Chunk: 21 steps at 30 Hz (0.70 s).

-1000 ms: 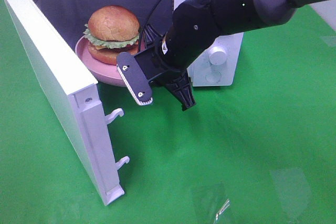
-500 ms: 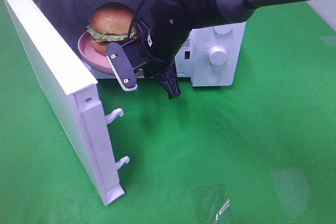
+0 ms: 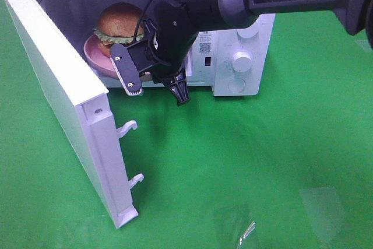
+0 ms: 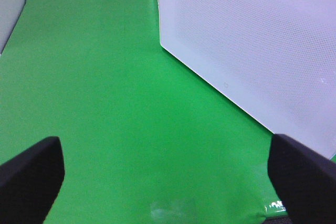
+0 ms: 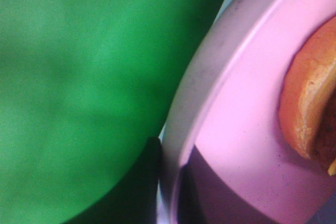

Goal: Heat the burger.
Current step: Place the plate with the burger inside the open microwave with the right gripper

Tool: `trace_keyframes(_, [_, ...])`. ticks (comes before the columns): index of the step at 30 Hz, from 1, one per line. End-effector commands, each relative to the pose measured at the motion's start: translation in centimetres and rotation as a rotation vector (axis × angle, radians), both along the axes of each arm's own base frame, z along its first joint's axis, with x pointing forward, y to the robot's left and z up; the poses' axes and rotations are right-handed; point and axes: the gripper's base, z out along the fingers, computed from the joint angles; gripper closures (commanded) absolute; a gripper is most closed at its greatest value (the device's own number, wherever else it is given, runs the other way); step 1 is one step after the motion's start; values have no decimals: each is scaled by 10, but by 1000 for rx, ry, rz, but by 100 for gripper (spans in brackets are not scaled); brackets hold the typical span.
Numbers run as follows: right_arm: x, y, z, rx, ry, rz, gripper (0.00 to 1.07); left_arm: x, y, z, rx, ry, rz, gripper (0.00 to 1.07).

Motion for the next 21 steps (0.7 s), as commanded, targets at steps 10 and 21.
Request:
trace_keyframes(10, [4, 3, 14, 75, -40, -33, 98, -2, 0, 0, -5, -27, -1, 9])
trace_keyframes(21, [2, 0, 14, 61, -3, -75, 72, -2, 0, 0, -5, -27, -1, 9])
